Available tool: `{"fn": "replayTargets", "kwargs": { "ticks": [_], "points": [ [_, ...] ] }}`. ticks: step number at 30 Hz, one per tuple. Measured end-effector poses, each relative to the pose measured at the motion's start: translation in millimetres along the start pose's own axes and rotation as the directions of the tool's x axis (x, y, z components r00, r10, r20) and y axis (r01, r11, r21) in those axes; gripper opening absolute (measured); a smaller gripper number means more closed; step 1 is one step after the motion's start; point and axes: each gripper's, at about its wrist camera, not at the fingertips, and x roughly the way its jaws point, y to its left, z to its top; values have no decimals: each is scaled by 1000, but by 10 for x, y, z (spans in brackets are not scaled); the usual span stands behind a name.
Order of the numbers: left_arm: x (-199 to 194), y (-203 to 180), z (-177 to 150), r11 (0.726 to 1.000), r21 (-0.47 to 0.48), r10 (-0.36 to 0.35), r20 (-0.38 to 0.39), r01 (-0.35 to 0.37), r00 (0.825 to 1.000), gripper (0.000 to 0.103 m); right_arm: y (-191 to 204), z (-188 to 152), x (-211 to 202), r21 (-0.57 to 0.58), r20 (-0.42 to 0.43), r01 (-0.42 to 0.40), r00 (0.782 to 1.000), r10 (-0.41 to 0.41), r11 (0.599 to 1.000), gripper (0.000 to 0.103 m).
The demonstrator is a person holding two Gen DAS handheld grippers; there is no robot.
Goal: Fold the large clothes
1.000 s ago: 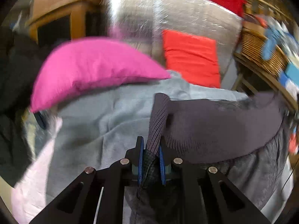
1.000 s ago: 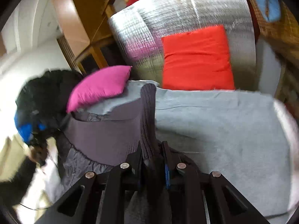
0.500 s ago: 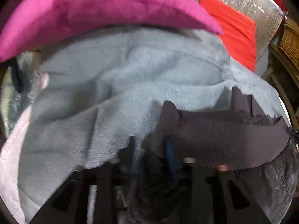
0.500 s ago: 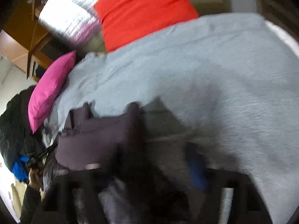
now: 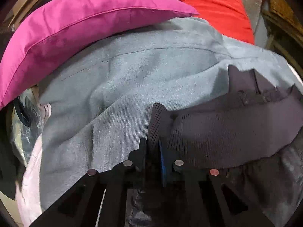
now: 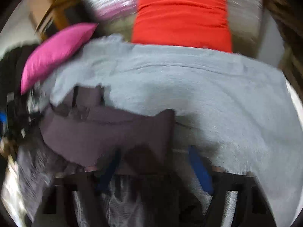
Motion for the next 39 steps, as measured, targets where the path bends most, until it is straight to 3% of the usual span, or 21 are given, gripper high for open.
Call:
{"fn": "replayTargets", "kwargs": {
  "ticks": [3, 6, 7, 9, 11, 12, 13, 14, 15, 18, 21, 23, 26, 27, 28, 29, 30, 31, 34, 36, 39],
  "points": [
    [86, 79, -8, 999, -39, 32, -16, -32, 999, 11, -46, 45, -9, -5, -7, 59, 998, -59, 998, 13],
    [328, 89, -46, 993, -77, 82, -60, -87, 995, 12, -542, 30, 83, 194, -28, 84, 996, -80, 978, 7],
    [310, 42, -30, 992, -59, 106, -51, -109, 993, 12, -597, -53, 190, 217, -55, 69, 997, -58, 974, 7],
    [219, -36, 11, 990, -14, 137, -26, -138, 990, 16, -522, -95, 150, 189, -24, 81, 997, -78, 979, 8],
    [81, -14, 19, 992, -44, 115, 6, -115, 993, 21, -548, -81, 17, 240, 20, 45, 998, -51, 970, 13],
    [-48, 20, 16, 991, -77, 108, 34, -105, 994, 30, -568, -79, -81, 271, 45, 18, 999, -31, 962, 30],
    [-128, 41, 13, 989, -91, 124, 47, -120, 991, 33, -569, -83, -191, 284, 63, 11, 998, -31, 959, 73],
    [-266, 78, 2, 981, -113, 168, 70, -159, 983, 42, -560, -89, -284, 288, 75, 14, 996, -37, 957, 92],
    [-413, 121, -21, 977, -131, 183, 101, -170, 978, 48, -531, -96, -384, 291, 102, 9, 994, -41, 957, 98],
    [-776, 265, -188, 982, -140, 150, 148, -129, 978, 60, -508, -217, -797, 308, 164, -54, 986, 3, 950, 98],
    [-1026, 358, -547, 990, -124, 83, 145, -65, 986, 64, -326, -436, -1054, 267, 141, -89, 989, 52, 959, 98],
    [-1056, 312, -770, 994, -106, 53, 116, -41, 992, 64, -194, -601, -1104, 196, 104, -58, 994, 38, 979, 98],
    [-941, 162, -951, 996, -87, 29, 74, -22, 997, 64, -136, -738, -987, 204, 61, -42, 998, 31, 978, 92],
    [-935, 117, -1002, 997, -76, 24, 68, -19, 997, 63, -113, -760, -905, 204, 36, -37, 999, 30, 978, 78],
    [-918, 36, -1029, 998, -48, 30, 72, -26, 997, 55, -93, -772, -839, 193, 11, -19, 1000, 18, 981, 43],
    [-899, -37, -1042, 999, -25, 49, 68, -47, 997, 23, -64, -793, -768, 184, -24, 10, 1000, -6, 983, 25],
    [-878, -65, -1046, 998, -20, 65, 34, -64, 997, 1, -37, -814, -738, 185, -34, 28, 999, -22, 982, 18],
    [-869, -67, -1040, 998, -39, 55, 25, -54, 998, 1, 10, -818, -788, 169, -14, 41, 999, -39, 985, 9],
    [-789, -24, -1046, 994, -93, 61, 25, -59, 998, 0, 45, -846, -993, 156, 44, 85, 995, -93, 984, 9],
    [-567, -55, -1088, 992, -80, 94, -12, -95, 996, 0, -64, -909, -870, 174, 14, 123, 992, -127, 977, 9],
    [-593, -110, -1085, 987, -64, 149, -7, -149, 989, 0, -156, -1040, -560, 227, -32, 103, 995, -99, 968, 11]
  ]
}}
